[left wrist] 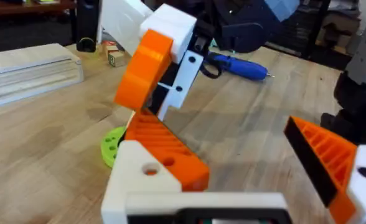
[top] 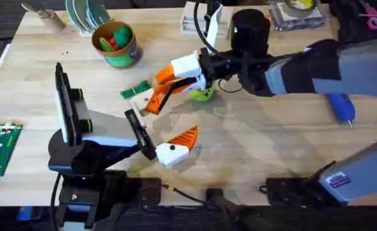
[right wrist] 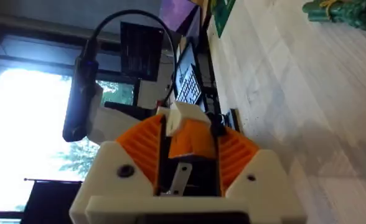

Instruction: Pick up the gripper from the table and insert it into the empty holder that is missing its gripper. Then pick up a screw, insert it into the mounting hole, and use the screwdriver to tighten it. Finally, clean up the table by picking up the vegetable and placing it into the bucket.

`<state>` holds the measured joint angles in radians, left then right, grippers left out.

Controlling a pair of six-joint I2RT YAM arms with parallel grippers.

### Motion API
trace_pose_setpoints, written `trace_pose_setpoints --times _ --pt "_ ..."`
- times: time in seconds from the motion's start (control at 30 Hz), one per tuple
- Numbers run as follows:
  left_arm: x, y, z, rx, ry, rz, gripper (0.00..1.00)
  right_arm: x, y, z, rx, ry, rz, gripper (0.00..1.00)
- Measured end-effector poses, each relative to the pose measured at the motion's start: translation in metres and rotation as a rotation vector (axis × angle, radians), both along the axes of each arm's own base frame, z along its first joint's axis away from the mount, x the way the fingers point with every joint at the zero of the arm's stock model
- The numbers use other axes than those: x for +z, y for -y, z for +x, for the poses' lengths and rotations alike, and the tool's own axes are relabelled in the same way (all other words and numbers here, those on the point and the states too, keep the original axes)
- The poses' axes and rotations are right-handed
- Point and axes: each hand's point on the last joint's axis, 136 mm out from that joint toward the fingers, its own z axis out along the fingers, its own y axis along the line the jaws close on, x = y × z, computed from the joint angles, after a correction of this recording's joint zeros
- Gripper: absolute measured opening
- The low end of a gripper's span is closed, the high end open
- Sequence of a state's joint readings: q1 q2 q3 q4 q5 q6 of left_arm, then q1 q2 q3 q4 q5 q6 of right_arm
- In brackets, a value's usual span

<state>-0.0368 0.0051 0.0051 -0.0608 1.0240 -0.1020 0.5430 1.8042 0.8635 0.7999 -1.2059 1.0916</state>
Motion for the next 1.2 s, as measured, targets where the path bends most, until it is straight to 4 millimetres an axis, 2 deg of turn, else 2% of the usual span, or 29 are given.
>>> trace_pose_setpoints --times 0.87,1.2 --pt "-0.0007 0.0004 -0.0007 -0.004 -0.005 0.0 0.993 -0.0029 0.0005 -0.0013 0.005 -0.022 -0.012 0.526" --pt "-0.001 0.0004 -0.0007 -0.004 -0.007 0.0 0.992 -0.0028 0.0006 -0.0017 0.007 -0.022 -0.012 0.521"
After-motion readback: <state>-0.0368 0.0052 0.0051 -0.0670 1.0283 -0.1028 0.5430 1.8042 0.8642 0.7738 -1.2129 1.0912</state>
